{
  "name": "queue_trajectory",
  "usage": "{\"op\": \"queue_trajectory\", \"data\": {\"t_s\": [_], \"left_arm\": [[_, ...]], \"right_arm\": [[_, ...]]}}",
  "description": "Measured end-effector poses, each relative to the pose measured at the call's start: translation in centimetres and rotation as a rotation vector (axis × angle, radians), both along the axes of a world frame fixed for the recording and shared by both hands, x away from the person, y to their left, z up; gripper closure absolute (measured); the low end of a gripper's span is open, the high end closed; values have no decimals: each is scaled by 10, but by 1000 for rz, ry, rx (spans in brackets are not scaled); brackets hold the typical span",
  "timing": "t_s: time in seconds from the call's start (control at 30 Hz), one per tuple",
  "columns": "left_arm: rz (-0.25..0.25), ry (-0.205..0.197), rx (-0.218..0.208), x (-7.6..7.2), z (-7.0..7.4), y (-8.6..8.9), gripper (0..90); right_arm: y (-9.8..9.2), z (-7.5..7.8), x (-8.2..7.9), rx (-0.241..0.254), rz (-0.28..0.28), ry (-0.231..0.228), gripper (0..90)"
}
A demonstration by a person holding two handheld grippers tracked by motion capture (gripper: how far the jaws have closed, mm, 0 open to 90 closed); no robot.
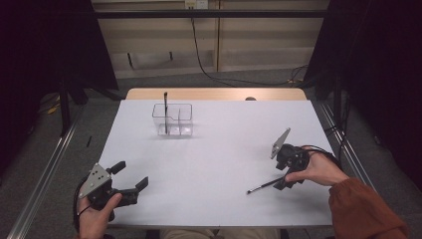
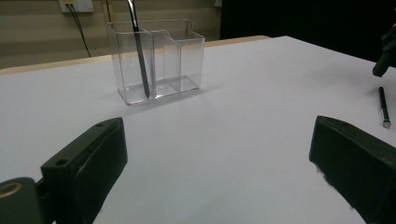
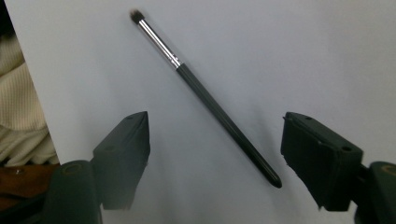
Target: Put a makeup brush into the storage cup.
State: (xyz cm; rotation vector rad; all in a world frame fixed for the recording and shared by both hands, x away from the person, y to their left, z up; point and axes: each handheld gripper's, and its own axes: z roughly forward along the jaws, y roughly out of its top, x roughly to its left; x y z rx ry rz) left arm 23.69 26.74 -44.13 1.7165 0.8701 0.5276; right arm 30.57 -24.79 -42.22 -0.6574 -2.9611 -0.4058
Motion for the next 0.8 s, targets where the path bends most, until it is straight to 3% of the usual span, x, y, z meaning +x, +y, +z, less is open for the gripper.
{"op": "queue_trajectory", "data": {"t_s": [0.17,0.43,0.6,0.67,0.8], "left_arm": [[2,-1,0,0,0,1,42],[-3,1,8,0,0,0,42],[-6,0,21,1,0,0,43],[-6,1,18,0,0,-1,42],[-9,1,22,0,0,-1,42]], "right_arm": [[4,-6,0,-53,35,24,280],[10,-14,0,-120,61,-12,291],[8,-18,3,-128,75,-21,424],[8,-20,4,-135,73,-34,432],[10,-25,6,-156,90,-4,510]]}}
